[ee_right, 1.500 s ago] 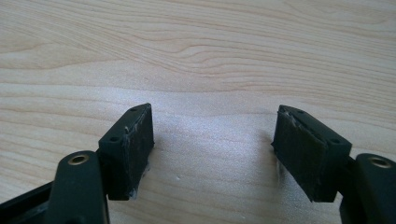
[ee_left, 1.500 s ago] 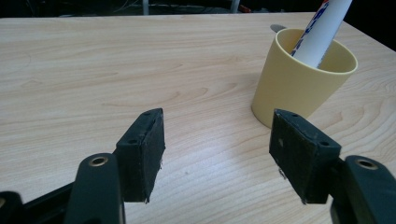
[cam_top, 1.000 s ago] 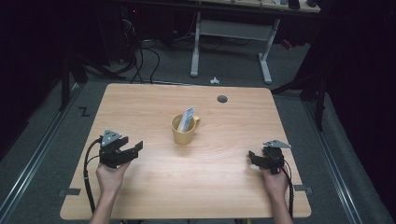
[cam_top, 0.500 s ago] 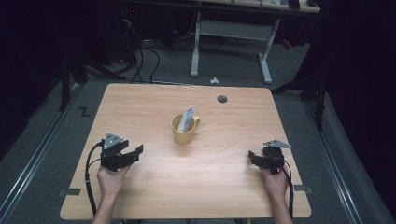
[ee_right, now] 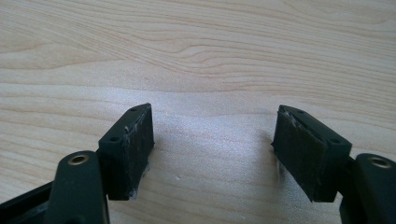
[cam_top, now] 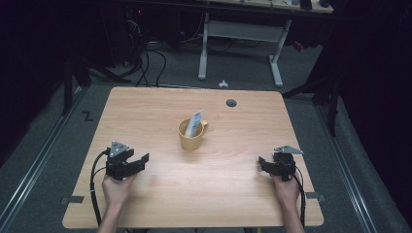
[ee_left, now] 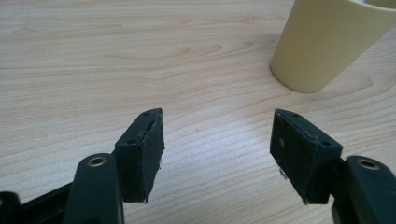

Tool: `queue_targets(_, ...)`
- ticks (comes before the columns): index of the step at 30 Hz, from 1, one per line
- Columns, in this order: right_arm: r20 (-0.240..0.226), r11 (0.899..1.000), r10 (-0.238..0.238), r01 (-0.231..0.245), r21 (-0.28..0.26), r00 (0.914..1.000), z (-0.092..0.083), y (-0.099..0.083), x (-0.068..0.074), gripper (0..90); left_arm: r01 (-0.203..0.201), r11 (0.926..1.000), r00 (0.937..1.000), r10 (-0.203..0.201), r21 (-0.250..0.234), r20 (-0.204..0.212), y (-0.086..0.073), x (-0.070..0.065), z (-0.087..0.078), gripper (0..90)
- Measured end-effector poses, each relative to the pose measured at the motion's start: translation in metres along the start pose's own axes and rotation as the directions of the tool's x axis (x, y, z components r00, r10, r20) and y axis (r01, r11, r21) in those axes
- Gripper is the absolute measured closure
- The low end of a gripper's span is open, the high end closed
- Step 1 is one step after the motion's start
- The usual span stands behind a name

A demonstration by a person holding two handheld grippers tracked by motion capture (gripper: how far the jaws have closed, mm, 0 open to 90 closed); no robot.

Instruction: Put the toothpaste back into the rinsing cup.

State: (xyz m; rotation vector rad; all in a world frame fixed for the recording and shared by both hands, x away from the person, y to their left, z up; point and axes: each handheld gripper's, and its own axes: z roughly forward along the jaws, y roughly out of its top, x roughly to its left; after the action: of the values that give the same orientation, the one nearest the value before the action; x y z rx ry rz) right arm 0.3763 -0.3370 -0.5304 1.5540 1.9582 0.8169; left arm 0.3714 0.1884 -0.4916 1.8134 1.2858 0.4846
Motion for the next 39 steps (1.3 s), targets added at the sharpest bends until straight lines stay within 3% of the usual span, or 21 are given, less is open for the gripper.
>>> queue_targets(23,-0.001,1.000,-0.002,0.002,0.000,1.0000,0.000,0.000,0.000,29.0,-0.044,0.9959,0.9976,0.048,0.078,-0.050,-0.014,-0.004,0.022,35.5)
queue_targets(39,0.000,1.000,-0.002,0.002,-0.001,1.0000,0.000,0.000,0.000,29.0,-0.061,0.9940,0.9941,0.069,0.091,-0.084,-0.020,-0.006,0.033,35.7)
